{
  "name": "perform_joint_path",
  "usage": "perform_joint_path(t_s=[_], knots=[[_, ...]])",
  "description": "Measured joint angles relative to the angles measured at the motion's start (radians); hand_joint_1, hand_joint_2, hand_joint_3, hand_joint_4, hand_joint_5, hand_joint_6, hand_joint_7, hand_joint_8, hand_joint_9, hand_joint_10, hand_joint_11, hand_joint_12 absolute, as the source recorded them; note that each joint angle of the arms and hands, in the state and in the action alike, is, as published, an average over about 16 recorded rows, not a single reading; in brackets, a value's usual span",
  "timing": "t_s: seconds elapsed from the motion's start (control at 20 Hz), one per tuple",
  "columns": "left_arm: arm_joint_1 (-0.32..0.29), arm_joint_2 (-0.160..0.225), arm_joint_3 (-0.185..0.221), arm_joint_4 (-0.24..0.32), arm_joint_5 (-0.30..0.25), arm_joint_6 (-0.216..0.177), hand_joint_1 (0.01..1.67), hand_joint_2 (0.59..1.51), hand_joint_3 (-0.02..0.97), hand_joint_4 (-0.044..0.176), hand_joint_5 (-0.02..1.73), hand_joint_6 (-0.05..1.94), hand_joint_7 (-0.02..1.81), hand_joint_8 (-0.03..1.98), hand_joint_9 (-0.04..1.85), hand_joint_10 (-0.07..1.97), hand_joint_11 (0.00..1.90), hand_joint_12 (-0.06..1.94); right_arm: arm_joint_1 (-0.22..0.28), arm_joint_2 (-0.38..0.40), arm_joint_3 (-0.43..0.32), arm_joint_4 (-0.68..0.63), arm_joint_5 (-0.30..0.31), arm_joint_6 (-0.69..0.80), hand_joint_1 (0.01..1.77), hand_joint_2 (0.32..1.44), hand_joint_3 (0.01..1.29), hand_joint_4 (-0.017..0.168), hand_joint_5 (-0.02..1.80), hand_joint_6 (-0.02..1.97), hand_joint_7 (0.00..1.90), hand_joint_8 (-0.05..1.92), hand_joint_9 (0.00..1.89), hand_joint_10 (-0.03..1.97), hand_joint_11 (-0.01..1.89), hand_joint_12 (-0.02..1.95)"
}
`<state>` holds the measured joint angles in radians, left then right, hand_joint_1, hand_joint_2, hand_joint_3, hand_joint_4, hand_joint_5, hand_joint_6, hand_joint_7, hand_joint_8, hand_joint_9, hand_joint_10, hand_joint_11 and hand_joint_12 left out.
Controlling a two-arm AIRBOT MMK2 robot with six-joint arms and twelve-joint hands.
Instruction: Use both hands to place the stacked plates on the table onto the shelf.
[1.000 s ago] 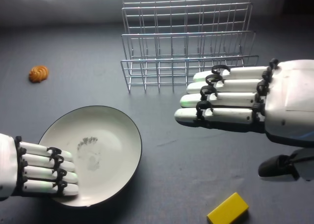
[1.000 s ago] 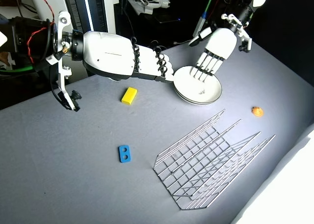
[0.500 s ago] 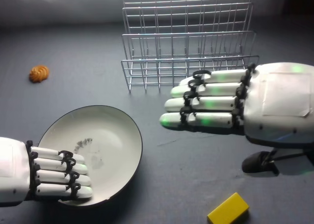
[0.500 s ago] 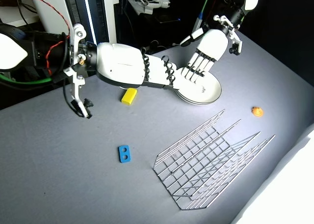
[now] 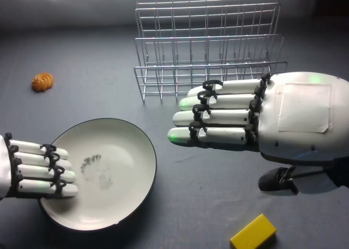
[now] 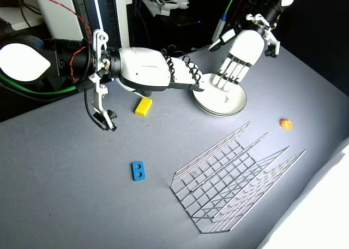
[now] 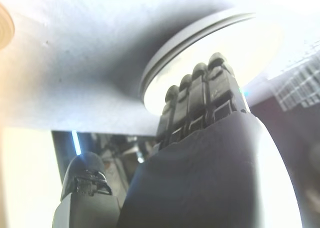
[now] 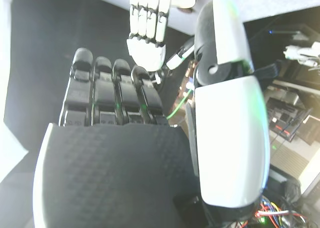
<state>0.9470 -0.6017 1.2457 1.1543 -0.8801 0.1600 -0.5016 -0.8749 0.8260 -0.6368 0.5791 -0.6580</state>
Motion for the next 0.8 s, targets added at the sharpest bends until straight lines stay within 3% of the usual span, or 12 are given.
perform_joint_path(t_s=[0.4, 0.8], knots=[[0.019, 0.007, 0.002, -0.009, 0.051, 0.001, 0.02, 1.096, 0.011, -0.002, 0.02, 0.0, 0.01, 0.01, 0.02, 0.01, 0.02, -0.02, 0.0, 0.001, 0.006, 0.018, -0.002, -0.004, 1.13, 1.02, 0.02, -0.004, 0.02, 0.02, 0.02, 0.01, 0.02, 0.0, 0.02, 0.11], [0.047, -0.001, -0.029, -0.032, 0.08, 0.001, 0.02, 1.098, 0.011, -0.005, 0.0, -0.01, 0.0, -0.01, 0.01, 0.0, 0.01, -0.02, 0.0, -0.008, 0.009, 0.023, -0.005, -0.023, 1.14, 1.03, 0.02, -0.004, 0.02, 0.02, 0.02, 0.01, 0.02, 0.0, 0.02, 0.05]])
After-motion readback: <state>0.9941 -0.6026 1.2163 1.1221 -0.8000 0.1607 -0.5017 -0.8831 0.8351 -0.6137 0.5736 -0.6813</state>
